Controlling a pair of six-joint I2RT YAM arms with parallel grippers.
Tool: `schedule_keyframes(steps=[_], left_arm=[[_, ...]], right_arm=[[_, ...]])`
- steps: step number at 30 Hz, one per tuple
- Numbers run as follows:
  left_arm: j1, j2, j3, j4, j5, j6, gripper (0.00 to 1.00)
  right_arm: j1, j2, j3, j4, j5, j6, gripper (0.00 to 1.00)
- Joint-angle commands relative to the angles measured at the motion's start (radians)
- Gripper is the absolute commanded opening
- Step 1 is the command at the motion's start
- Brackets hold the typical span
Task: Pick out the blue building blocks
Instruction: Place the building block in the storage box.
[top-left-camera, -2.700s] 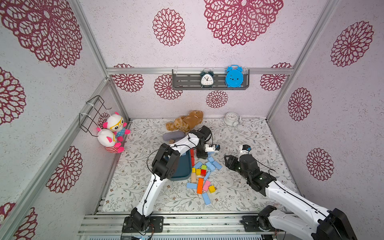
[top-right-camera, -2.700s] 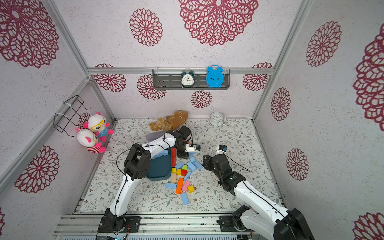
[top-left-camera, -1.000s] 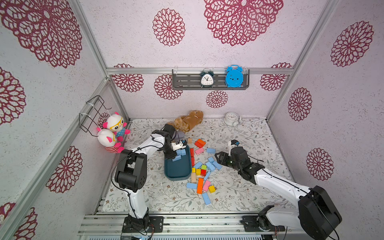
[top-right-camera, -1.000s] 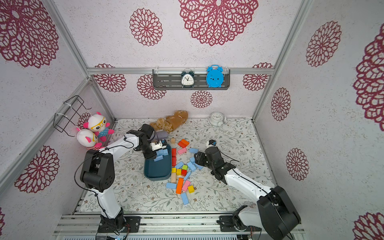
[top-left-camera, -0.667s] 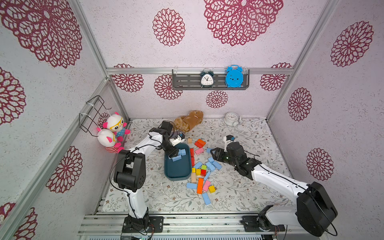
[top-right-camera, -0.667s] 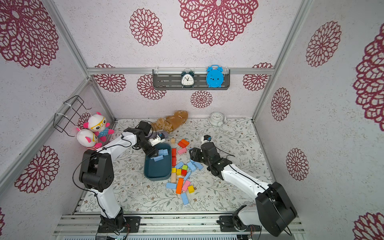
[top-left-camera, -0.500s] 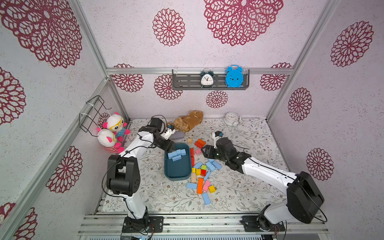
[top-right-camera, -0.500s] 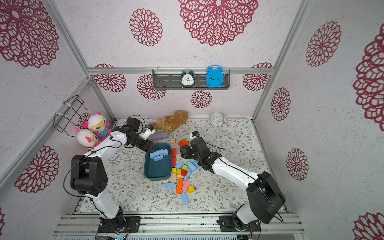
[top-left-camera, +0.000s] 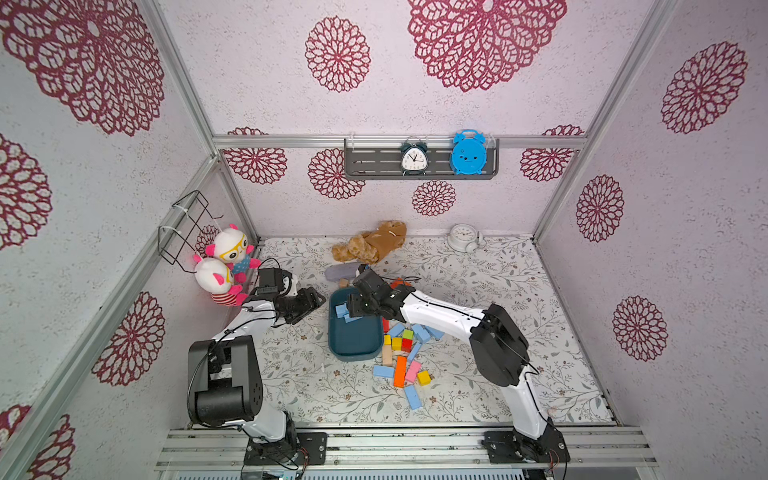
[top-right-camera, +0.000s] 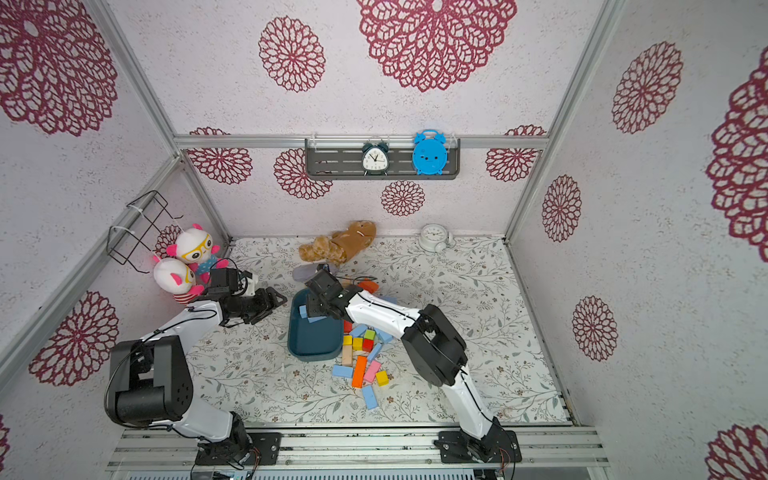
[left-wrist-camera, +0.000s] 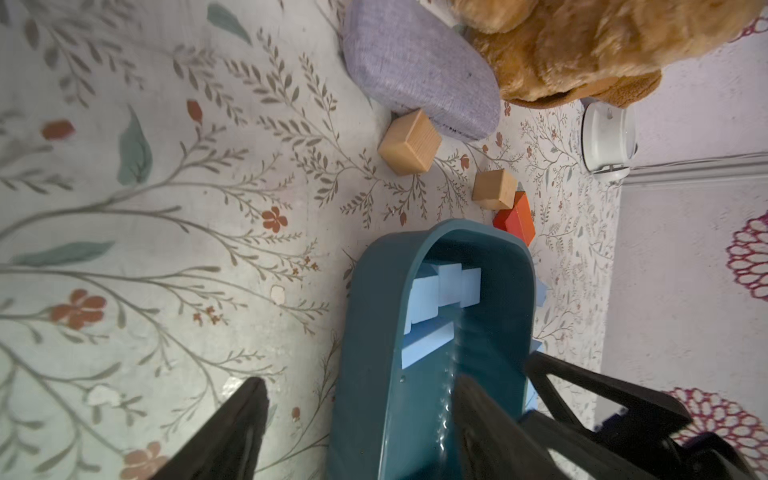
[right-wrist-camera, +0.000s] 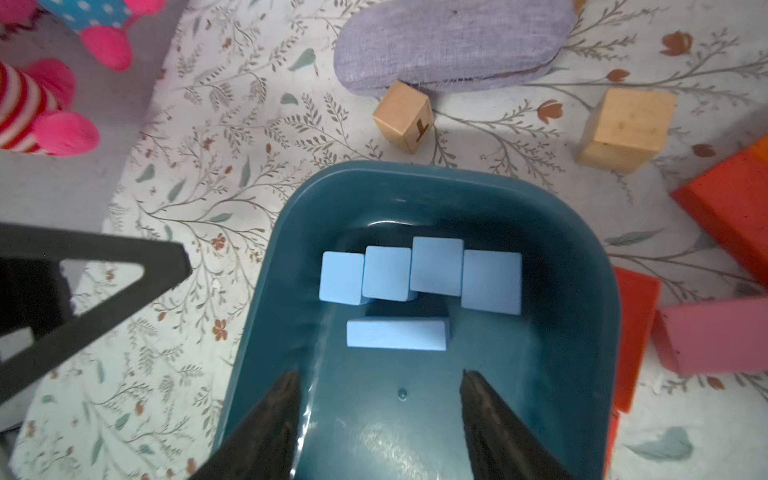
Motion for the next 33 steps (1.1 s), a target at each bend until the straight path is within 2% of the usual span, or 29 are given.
schedule_keyframes(steps=[1,6,11,17,23,27,33], left_arm=[[-0.002,-0.017,-0.076,0.199,0.092,-0.18,0.75],[-0.028,0.008,-0.115,0.242,0.131,-0.198,0.73],[-0.058,0.016,-0.121,0.25,0.126,-0.212,0.69],[-0.061,0.031,-0.121,0.249,0.117,-0.226,0.67],[-0.061,0.029,-0.122,0.246,0.098,-0.232,0.67],[-0.061,0.031,-0.122,0.248,0.1,-0.235,0.66],[-0.06,0.037,-0.119,0.247,0.094,-0.232,0.66]], right_arm=[[-0.008,0.034,0.091,-0.134,0.075,-0.017,0.66],[-0.018,0.108,0.18,-0.187,0.105,0.005,0.66],[-0.028,0.158,0.238,-0.196,0.055,0.021,0.66],[-0.031,0.174,0.224,-0.194,0.0,0.062,0.63],[-0.037,0.175,0.193,-0.107,-0.067,0.092,0.61],[-0.037,0.182,0.192,-0.091,-0.083,0.104,0.56],[-0.037,0.191,0.192,-0.085,-0.108,0.126,0.55]])
